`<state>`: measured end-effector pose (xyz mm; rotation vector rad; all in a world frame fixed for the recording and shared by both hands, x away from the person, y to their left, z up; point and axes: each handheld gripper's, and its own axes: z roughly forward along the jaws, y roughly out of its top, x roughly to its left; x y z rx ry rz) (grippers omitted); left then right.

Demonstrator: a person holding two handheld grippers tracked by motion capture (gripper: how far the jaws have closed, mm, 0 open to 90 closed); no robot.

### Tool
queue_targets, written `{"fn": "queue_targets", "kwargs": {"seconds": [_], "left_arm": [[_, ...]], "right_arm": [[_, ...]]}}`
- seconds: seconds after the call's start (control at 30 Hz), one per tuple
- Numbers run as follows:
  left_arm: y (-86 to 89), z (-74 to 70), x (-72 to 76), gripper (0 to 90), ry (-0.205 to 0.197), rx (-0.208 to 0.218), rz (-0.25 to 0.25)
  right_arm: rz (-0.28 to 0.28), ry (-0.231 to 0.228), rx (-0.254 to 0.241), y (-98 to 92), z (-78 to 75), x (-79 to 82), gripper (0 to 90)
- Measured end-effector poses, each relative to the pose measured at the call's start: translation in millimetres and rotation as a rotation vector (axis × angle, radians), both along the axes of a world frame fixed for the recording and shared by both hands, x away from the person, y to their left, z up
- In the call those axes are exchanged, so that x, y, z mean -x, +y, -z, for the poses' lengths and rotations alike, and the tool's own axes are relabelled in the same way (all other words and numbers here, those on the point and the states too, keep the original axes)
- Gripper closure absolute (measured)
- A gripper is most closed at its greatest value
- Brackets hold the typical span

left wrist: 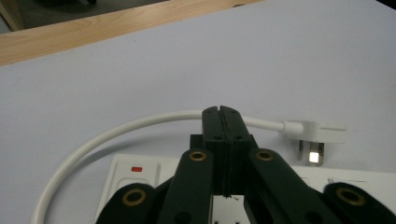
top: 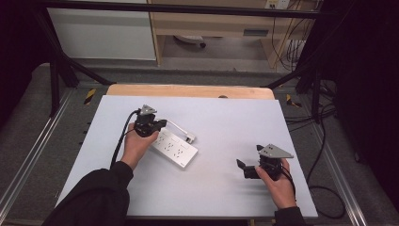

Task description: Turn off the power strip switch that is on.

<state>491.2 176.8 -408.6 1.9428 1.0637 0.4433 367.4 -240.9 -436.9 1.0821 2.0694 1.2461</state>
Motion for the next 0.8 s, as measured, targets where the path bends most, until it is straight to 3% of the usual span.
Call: {"fn": "queue_targets", "kwargs": {"seconds": [0.5,0.8], "left_arm": [[1.1,12.5,-3.6,89.9,0.043,-0.065,-0.004],[1.0,17.8,-0.5,89.9,0.055,-0.055,0.0]], "right_arm": [[-0.003,0.001,0.0,0.3,0.0,-0.1,2.2],[-0.001,0.005,0.0,0.5,0.0,-0.2,2.2]]}}
